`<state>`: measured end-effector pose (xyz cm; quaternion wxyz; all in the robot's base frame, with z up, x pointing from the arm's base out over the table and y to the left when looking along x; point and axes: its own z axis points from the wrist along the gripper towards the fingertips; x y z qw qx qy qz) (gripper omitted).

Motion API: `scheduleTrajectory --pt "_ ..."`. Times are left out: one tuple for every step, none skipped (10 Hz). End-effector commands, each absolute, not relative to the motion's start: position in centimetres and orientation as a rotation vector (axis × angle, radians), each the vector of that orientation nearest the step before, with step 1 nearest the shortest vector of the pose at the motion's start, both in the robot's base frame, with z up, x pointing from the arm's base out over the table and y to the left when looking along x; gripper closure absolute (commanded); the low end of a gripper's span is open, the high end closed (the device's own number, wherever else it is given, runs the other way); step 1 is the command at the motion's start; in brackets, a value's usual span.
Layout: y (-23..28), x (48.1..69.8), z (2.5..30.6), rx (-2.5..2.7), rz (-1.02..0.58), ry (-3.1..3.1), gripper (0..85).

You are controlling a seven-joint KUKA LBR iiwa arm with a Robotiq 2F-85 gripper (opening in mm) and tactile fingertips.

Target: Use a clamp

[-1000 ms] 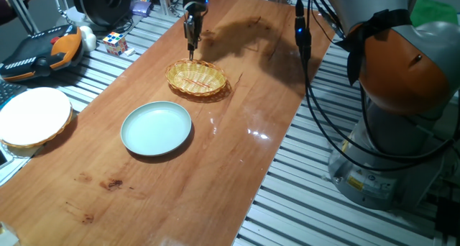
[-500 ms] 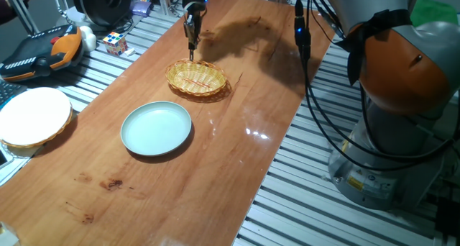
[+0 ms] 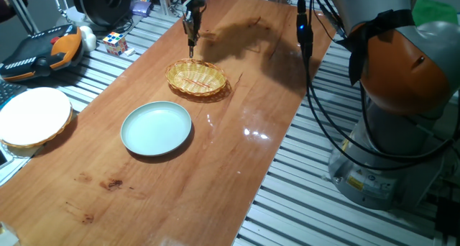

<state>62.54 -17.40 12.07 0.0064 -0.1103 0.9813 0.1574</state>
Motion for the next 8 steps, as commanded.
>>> scheduleTrajectory --pt "-17.0 62.5 12.5 -0.336 0.479 3.075 84.3" --pt "-16.3 62.3 13.2 -0.311 0.454 3.088 84.3" --pt "-15.7 62.2 13.8 -0.292 0.436 3.095 84.3" --pt "-15.1 62.1 14.2 -0.272 0.429 3.102 84.3" --pt "-14.5 62.0 14.4 -0.246 0.427 3.106 84.3" --pt "-13.8 62.0 14.6 -0.216 0.422 3.109 84.3" --pt "-13.1 61.9 14.7 -0.187 0.422 3.110 84.3" --pt "-12.5 61.9 14.9 -0.165 0.421 3.111 84.3"
